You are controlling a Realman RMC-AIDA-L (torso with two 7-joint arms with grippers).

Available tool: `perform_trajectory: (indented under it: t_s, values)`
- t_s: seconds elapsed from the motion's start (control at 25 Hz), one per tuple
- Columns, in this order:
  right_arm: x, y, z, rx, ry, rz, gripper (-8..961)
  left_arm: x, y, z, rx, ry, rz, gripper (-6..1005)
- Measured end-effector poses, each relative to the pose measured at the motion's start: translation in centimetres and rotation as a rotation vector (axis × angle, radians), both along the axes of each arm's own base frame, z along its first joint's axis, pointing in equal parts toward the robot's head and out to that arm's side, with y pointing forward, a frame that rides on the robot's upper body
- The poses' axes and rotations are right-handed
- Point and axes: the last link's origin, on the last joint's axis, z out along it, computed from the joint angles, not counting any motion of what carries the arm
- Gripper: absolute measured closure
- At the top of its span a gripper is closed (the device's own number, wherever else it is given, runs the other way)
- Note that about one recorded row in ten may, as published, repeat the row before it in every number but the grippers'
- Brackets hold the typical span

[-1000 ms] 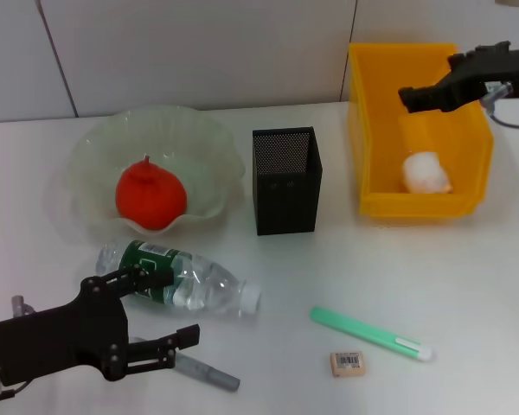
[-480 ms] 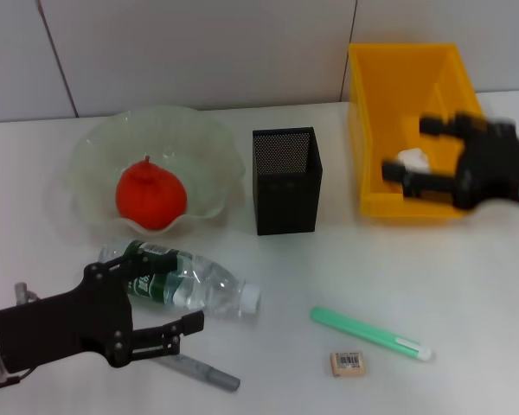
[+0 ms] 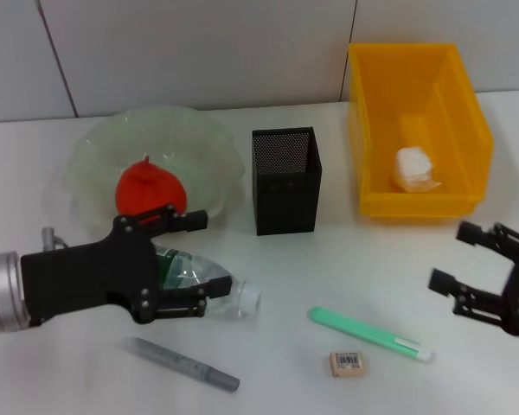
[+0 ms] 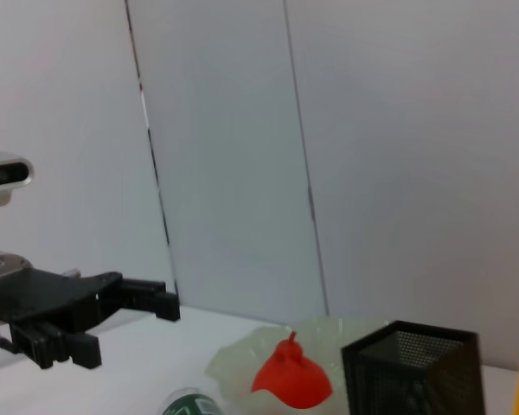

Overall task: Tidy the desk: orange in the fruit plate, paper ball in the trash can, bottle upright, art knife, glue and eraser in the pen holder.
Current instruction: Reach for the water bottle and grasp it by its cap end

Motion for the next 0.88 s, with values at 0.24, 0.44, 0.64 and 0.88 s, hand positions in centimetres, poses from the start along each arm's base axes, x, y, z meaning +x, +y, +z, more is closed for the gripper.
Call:
perform_trajectory:
  t_s: [0.24,0.44,0.64,0.88]
  values:
    - [2.1,-1.5,-0.4,0.006,0.013,-0.016,105,4.0,1.5,-0.9,-0.053,0.185,-0.142,179]
    - [2.6,-1.9,-1.3,-0.012,-0.009,-0.026,105,7.1,2.7,-1.6,-0.056,0.423,-0.178,180]
    - [2.8,-2.2,-1.8,-0.024,0.004,-0.044,105,9.7,2.5,-2.6,-0.059,0.605,-0.265,181]
    - [3.0,-2.6,-2.0,-0.029,0.015,-0.057,104,10.9,2.0,-6.0,-0.02,0.853,-0.349,182]
